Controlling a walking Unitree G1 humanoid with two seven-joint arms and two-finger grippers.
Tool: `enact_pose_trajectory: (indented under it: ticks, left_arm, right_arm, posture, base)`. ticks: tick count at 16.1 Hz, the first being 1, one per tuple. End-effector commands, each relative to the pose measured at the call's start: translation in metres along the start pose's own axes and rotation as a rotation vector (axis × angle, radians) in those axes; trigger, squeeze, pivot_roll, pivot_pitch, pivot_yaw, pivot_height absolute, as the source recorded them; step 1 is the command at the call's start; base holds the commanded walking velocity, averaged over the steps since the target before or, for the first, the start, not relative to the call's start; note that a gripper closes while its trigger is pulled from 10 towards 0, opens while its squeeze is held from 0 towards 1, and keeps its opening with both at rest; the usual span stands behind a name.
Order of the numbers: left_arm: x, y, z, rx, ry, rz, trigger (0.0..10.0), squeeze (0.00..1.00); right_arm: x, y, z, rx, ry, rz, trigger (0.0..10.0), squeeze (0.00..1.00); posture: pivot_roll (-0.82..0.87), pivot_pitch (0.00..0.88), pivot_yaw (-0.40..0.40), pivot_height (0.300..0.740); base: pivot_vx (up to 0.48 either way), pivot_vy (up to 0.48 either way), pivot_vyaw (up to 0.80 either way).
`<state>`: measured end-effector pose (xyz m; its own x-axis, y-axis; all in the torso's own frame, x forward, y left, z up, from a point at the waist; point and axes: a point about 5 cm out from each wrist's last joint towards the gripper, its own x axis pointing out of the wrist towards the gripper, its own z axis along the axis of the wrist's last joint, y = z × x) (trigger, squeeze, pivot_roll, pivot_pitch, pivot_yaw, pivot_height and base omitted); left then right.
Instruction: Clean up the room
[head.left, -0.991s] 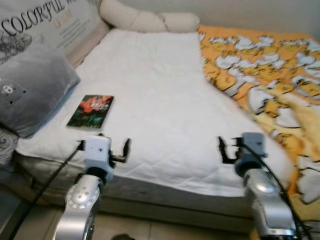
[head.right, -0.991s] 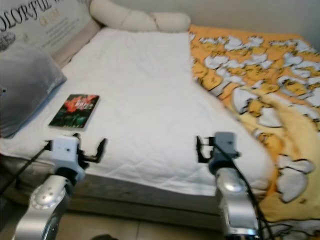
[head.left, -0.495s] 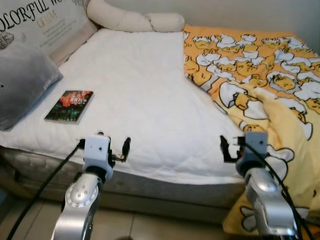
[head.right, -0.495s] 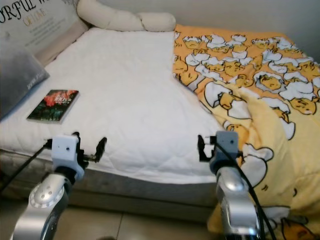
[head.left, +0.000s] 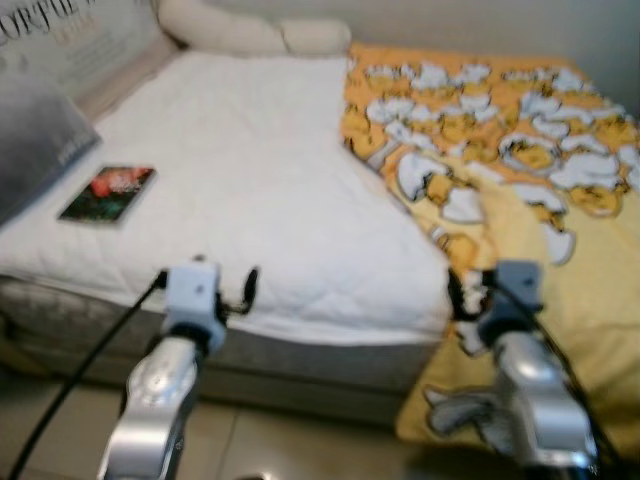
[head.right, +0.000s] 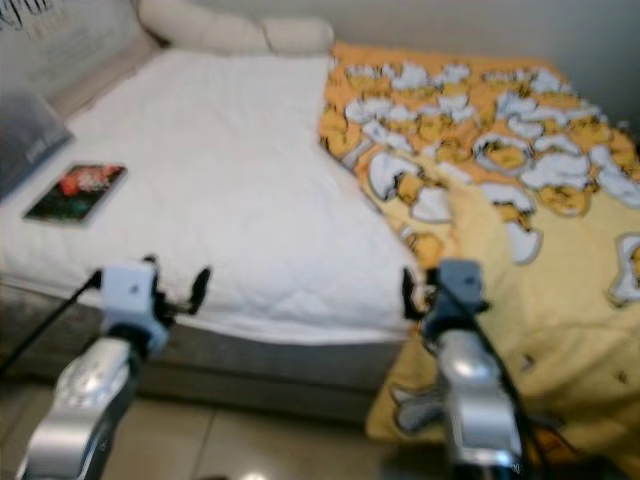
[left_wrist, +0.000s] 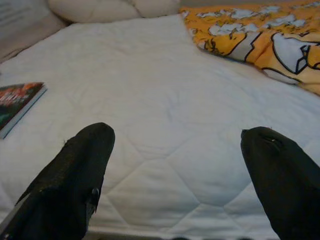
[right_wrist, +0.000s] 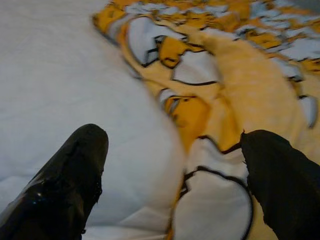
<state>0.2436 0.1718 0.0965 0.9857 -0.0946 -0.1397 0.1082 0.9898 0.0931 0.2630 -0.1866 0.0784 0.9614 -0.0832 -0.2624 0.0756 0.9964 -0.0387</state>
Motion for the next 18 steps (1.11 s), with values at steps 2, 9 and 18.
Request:
enact_pose_trajectory:
  ticks: [2, 9, 18]
  left_arm:
    - [0.0027, 0.0019, 0.0069, -0.010, -0.033, 0.020, 10.0, 0.00]
    - [0.0045, 0.0032, 0.0105, -0.022, -0.058, -0.001, 10.0, 0.00]
    - [0.0046, 0.0043, 0.0108, -0.025, -0.060, 0.004, 10.0, 0.00]
  right_arm:
    - [0.0019, -0.0007, 0.0038, -0.011, -0.007, 0.006, 10.0, 1.00]
    - [0.0031, 0.0030, 0.0041, 0.003, -0.004, 0.016, 10.0, 0.00]
    - [0.0048, 0.0032, 0.0048, -0.021, -0.003, 0.018, 10.0, 0.00]
  posture:
    - [0.03, 0.000, 0.008, 0.740]
    - [0.03, 0.000, 0.016, 0.740]
    - [0.04, 0.000, 0.011, 0.740]
  base:
    - [0.000, 0.000, 0.00]
    - [0.122, 0.000, -0.17]
    - [0.319, 0.000, -0.08]
